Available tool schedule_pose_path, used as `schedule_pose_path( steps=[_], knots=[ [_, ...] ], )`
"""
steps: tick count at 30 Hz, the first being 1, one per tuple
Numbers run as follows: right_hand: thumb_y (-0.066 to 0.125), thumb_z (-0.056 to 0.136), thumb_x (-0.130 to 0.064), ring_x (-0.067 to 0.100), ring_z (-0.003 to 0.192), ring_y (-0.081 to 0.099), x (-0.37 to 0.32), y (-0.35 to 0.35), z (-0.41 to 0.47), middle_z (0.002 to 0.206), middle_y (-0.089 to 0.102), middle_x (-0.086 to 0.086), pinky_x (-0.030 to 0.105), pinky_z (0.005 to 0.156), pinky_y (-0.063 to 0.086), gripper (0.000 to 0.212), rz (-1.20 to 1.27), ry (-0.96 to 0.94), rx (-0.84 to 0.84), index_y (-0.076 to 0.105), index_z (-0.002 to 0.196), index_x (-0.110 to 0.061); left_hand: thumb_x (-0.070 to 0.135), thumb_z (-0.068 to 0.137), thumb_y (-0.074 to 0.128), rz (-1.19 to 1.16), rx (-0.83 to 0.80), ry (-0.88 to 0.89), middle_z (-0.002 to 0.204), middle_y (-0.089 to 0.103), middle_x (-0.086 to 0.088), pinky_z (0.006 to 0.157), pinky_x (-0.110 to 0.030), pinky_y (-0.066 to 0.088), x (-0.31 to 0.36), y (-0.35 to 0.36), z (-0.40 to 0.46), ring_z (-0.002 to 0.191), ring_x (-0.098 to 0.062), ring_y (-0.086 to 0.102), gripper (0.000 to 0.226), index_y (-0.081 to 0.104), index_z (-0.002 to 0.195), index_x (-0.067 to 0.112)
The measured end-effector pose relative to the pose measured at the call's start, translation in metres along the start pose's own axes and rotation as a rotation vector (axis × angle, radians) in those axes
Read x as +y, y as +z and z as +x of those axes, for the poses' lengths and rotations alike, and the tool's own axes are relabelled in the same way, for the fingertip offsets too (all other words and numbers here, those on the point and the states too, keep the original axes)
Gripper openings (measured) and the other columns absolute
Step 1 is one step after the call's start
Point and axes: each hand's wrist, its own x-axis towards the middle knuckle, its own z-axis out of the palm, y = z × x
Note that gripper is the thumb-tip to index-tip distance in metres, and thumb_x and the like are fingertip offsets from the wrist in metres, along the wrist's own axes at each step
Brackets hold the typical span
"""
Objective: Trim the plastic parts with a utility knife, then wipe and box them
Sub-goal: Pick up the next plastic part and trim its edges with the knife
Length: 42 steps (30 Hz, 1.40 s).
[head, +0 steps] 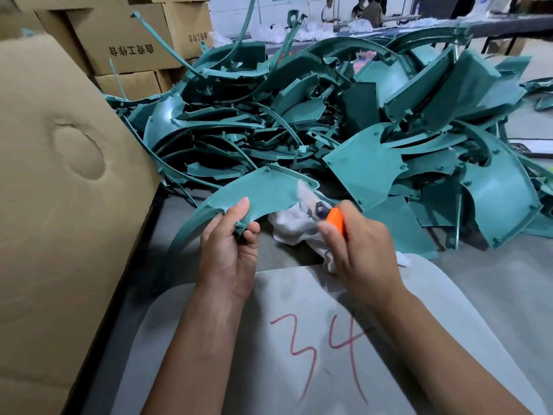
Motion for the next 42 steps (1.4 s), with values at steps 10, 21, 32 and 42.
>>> schedule_pose_path(
  steps=[10, 21, 32, 42],
  knots=[
    [0.027, 0.104, -0.069, 0.024, 0.056, 0.033, -0.004, 0.001, -0.001, 0.06, 0.032, -0.012, 0.039, 0.053, 0.029, 0.054, -0.004, -0.073, -0.003, 0.037, 0.084, -0.02, 0.002, 0.096, 0.062, -0.023, -0.005, -0.035, 0.071, 0.055, 0.002, 0.039, -0.007, 0.041, 0.002, -0.001, 0.0, 0.042, -0.002, 0.052, 0.015, 0.058, 0.086, 0.011],
    [0.028, 0.104, -0.067, 0.024, 0.056, 0.037, -0.001, -0.004, 0.001, 0.061, 0.03, -0.014, 0.039, 0.053, 0.034, 0.054, 0.031, -0.08, -0.013, 0.041, 0.084, -0.018, 0.002, 0.095, 0.064, -0.023, -0.019, -0.034, 0.069, 0.059, 0.003, 0.04, -0.007, 0.041, 0.003, -0.002, 0.0, 0.044, -0.002, 0.053, 0.014, 0.06, 0.085, 0.011],
    [0.033, 0.103, -0.062, 0.02, 0.057, 0.035, 0.012, -0.008, 0.004, 0.061, 0.035, -0.009, 0.035, 0.057, 0.025, 0.049, 0.021, -0.038, -0.006, 0.042, 0.083, -0.018, 0.002, 0.094, 0.065, 0.005, -0.02, -0.015, 0.08, 0.061, 0.0, 0.039, -0.008, 0.04, 0.004, -0.002, -0.002, 0.043, -0.002, 0.052, 0.012, 0.063, 0.086, 0.011],
    [0.027, 0.107, -0.064, 0.01, 0.056, 0.03, 0.002, -0.007, 0.002, 0.064, 0.031, -0.018, 0.024, 0.056, 0.023, 0.048, 0.099, -0.082, 0.14, 0.041, 0.086, -0.023, 0.002, 0.096, 0.061, 0.014, -0.063, -0.016, 0.088, 0.058, -0.002, 0.039, -0.007, 0.037, 0.009, -0.002, -0.006, 0.043, -0.002, 0.048, 0.012, 0.06, 0.088, 0.012]
  ],
)
